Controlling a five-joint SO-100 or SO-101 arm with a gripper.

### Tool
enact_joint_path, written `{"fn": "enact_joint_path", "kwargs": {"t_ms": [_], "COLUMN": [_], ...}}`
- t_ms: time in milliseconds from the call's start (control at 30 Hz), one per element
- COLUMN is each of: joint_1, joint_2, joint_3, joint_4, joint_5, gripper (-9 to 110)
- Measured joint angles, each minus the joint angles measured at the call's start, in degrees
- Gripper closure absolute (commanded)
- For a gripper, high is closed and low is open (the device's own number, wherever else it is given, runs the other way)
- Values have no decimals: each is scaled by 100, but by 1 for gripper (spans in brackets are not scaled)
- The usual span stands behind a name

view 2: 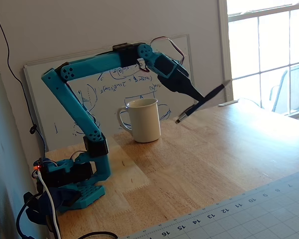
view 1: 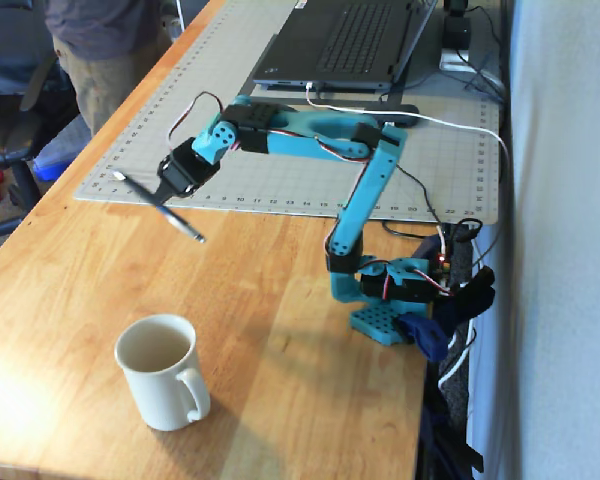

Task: Grasp a pen and put it in a mug.

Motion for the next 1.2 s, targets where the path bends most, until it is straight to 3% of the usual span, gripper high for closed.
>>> {"fn": "enact_joint_path", "kwargs": {"t_ms": [233, 600, 833, 1200], "joint_1": [-1055, -2944, -3902, -3990], "joint_2": [686, 1011, 1011, 1011], "joint_3": [53, 1591, 2109, 2672], "joint_4": [-1433, -4271, -4588, -4667], "joint_5": [0, 0, 0, 0], "gripper": [99, 99, 99, 99]}}
